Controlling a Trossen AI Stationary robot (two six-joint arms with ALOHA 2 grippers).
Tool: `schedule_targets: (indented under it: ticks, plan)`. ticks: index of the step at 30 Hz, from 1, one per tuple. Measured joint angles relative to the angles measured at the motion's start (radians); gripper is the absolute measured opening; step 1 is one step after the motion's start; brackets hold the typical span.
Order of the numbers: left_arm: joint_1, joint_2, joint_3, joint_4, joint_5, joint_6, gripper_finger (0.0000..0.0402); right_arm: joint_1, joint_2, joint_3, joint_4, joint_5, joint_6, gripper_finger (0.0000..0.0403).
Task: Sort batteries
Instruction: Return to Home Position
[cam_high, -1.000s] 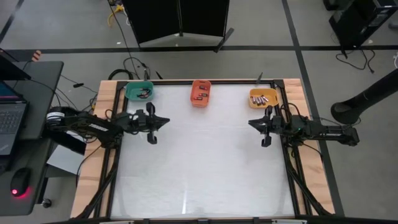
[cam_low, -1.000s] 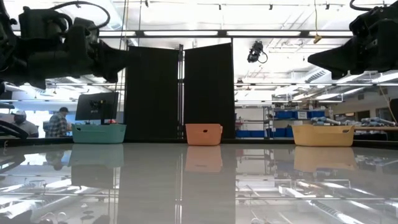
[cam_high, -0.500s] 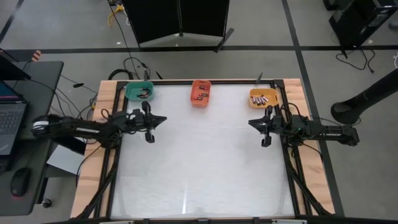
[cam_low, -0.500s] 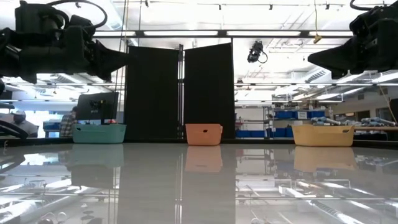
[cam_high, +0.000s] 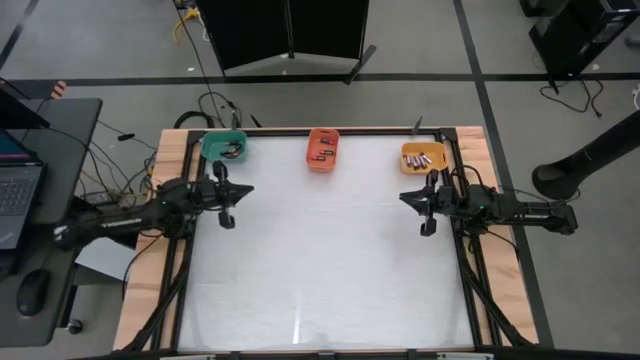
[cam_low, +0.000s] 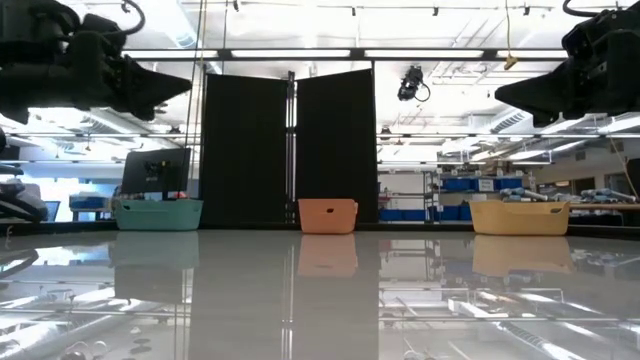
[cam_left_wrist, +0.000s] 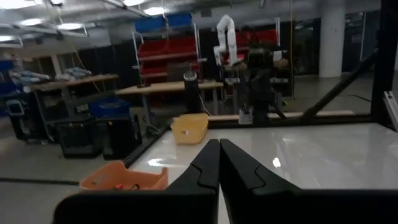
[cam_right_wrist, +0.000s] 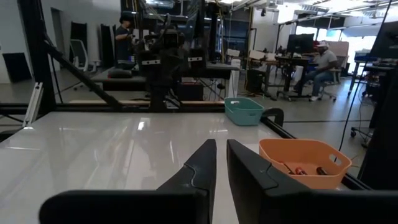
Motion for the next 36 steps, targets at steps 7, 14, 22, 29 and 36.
schedule_targets:
  ticks: [7,14,22,29,36]
  plan:
    - [0.019,-0.235,0.0,-0.198,-0.054,0.024,0.0014,0.0,0.0,0.0,0.0,0.0,0.0,0.0046]
    - [0.029,-0.298,0.0,-0.391,-0.06,-0.038,0.0014,0.0,0.0,0.0,0.0,0.0,0.0,0.0049]
    - [0.031,-0.298,0.0,-0.415,-0.173,-0.083,0.0015,0.0,0.0,0.0,0.007,0.0,-0.013,0.0047]
    - [0.045,-0.281,0.0,-0.413,-0.199,-0.086,0.0015,0.0,0.0,0.0,0.007,0.0,-0.015,0.0047]
    - [0.045,-0.28,-0.001,-0.408,-0.204,-0.068,0.0015,0.0,0.0,0.0,0.007,0.0,-0.015,0.005]
